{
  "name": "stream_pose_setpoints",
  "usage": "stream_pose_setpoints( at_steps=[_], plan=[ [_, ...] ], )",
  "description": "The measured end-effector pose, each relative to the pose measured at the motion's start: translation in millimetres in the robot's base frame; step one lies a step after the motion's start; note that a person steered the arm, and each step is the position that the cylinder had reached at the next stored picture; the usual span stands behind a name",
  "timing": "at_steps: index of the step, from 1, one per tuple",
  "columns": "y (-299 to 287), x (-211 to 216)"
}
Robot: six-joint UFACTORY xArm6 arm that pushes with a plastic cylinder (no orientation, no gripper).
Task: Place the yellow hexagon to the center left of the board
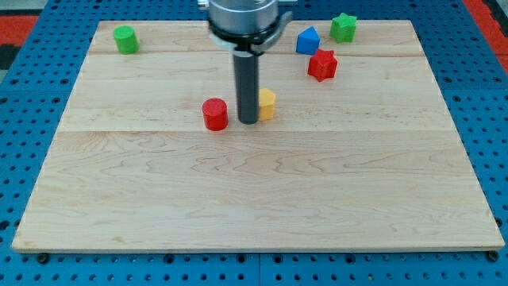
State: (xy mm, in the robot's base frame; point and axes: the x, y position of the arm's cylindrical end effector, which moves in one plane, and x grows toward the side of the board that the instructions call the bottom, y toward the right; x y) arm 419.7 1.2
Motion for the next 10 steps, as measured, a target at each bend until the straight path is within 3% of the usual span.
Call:
stream_pose_setpoints(
  at_steps=[3,5,6,7,8,9,10],
  plan=[
    [75.2,-1.8],
    [-5.3,-37.2],
    [-3.2,-76.9],
    [-1.0,-82.9],
    [35.8,-116.5],
    [-5.6,-97.2],
    [-85.1,-79.2]
  ],
)
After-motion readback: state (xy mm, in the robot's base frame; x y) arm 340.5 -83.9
